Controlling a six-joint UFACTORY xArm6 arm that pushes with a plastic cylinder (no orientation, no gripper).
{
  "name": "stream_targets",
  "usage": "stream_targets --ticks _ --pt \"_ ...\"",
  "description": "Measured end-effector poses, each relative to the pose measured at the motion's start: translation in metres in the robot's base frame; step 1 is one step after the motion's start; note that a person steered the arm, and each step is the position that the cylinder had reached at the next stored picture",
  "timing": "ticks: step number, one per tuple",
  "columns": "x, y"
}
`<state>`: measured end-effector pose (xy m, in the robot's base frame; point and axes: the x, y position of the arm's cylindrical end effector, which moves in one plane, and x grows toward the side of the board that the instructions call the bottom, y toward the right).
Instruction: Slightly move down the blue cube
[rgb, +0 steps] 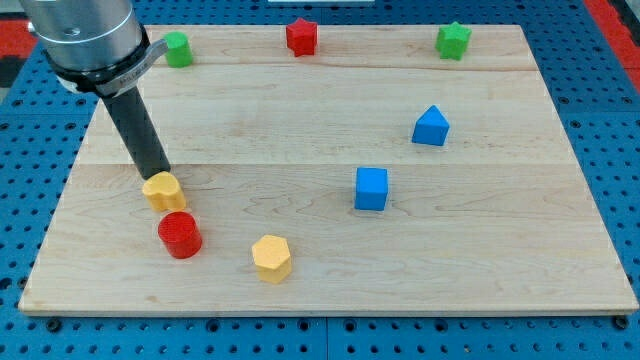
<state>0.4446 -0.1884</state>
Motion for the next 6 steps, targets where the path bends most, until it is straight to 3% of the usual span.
stream_targets --ticks 1,3,4,6 --pt "-0.038 0.012" --pt "-0.039 0.18" --pt "-0.037 0.184" --pt "0.006 0.234"
